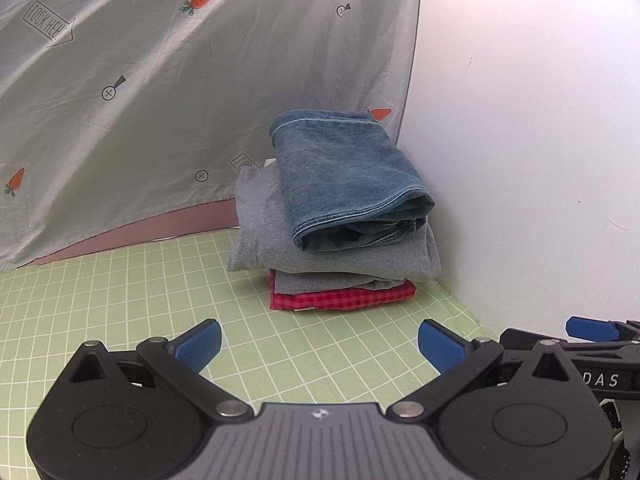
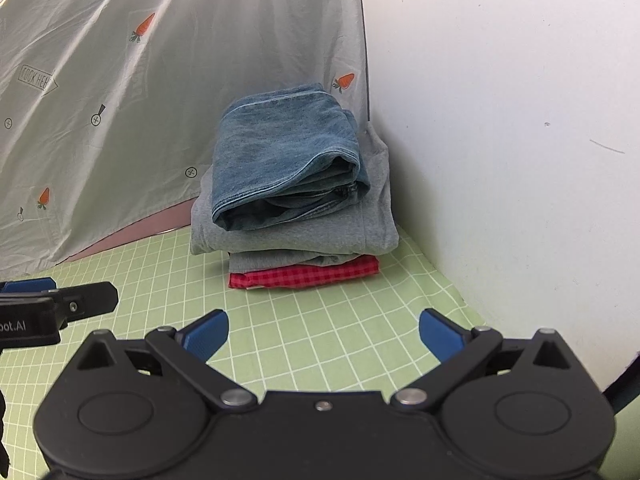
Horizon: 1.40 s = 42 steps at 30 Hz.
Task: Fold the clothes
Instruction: 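Open both tools and withdraw from the stack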
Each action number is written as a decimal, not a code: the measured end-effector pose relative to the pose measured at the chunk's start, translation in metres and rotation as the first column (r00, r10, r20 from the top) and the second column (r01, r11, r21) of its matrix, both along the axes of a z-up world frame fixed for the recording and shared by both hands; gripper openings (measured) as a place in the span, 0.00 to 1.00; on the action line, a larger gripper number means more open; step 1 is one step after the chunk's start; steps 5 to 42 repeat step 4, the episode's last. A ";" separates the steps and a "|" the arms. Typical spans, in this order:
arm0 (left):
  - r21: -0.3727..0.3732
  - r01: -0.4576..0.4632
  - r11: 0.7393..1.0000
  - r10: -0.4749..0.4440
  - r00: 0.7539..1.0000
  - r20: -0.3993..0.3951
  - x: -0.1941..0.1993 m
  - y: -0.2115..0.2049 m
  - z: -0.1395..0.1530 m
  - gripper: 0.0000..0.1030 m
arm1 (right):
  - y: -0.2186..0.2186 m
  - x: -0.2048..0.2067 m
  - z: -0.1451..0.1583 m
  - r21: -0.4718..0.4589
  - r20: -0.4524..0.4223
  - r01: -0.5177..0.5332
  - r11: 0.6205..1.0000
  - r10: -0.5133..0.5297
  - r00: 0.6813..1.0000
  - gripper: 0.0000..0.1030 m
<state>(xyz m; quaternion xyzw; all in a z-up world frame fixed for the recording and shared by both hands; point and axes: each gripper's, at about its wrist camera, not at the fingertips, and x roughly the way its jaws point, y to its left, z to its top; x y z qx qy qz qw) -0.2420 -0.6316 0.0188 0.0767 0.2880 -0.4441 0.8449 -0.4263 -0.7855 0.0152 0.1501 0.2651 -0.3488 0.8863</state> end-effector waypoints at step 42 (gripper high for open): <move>0.005 -0.010 1.000 0.010 1.000 0.003 -0.002 0.002 0.001 1.00 | 0.002 -0.001 0.001 -0.004 0.002 0.000 1.000 0.000 1.000 1.00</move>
